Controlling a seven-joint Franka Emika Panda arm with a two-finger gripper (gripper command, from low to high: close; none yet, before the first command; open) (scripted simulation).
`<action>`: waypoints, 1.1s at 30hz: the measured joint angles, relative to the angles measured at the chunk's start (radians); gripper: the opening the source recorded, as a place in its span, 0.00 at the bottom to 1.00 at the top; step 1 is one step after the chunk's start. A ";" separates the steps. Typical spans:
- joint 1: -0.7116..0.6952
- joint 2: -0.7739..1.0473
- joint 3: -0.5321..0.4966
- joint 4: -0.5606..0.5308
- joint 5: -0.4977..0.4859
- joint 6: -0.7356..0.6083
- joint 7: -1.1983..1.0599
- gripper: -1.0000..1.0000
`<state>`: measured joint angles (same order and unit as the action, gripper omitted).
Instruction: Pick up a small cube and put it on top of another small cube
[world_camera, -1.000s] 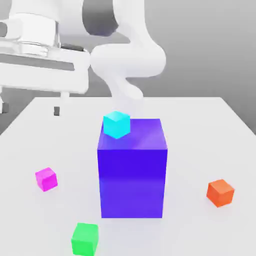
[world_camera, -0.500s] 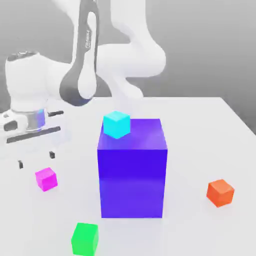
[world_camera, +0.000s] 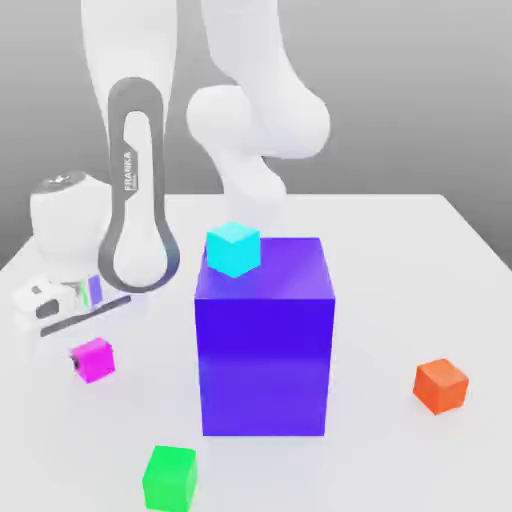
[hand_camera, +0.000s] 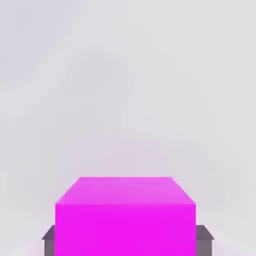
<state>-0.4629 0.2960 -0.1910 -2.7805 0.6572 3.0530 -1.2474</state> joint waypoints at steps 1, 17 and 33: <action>-0.020 0.010 0.024 0.003 0.016 0.008 -0.012 0.00; 0.389 -0.241 -0.279 0.061 -0.614 -0.285 0.254 0.00; 0.516 -0.014 -0.049 0.313 -0.489 -0.318 -0.166 1.00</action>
<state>0.0531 0.2815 -0.2401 -2.4675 0.1680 2.7347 -1.4135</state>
